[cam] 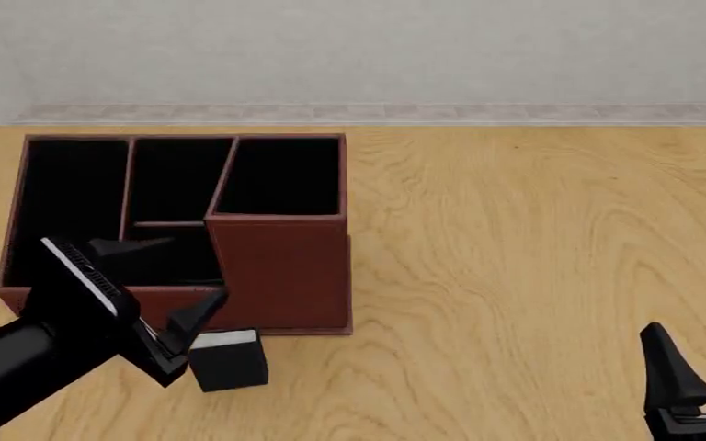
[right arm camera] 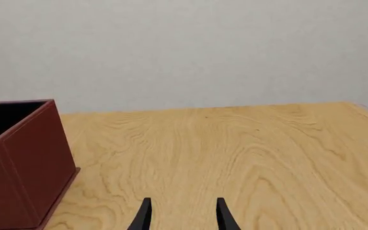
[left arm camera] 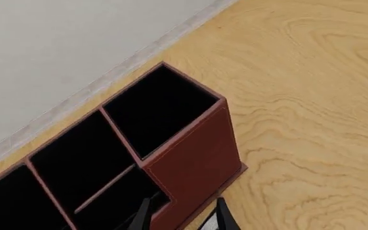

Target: Pick up the book and place it in the left compartment of the caddy.

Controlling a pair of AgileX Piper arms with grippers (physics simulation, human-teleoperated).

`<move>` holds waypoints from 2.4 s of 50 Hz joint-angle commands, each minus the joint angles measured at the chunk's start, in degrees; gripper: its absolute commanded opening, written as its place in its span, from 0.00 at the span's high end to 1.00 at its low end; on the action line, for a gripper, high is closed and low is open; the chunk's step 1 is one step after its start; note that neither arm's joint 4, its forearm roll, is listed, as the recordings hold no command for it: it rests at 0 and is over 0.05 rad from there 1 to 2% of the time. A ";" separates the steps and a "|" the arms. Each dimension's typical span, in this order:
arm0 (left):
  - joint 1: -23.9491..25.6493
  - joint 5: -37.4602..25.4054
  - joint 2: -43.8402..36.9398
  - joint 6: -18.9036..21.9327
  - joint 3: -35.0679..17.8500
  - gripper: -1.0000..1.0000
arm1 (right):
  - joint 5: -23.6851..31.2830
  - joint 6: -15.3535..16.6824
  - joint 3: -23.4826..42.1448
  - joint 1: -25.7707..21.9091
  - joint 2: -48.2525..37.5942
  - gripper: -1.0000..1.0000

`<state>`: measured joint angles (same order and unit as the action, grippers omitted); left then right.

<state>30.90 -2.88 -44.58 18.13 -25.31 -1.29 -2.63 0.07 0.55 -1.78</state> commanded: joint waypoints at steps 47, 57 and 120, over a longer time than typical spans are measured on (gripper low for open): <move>7.67 -24.00 -2.01 13.39 -9.87 0.00 | -1.24 -0.18 -0.04 -0.28 -1.68 0.00; 10.29 -26.88 -2.61 14.93 -9.85 0.00 | -1.49 -0.17 -0.04 -0.34 -2.07 0.00; 5.49 -10.21 -14.06 15.35 -2.13 0.00 | -0.89 -0.78 -0.03 0.04 -1.17 0.00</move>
<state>37.64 -16.69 -56.30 33.59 -28.84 -2.48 -3.48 0.05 0.50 -3.30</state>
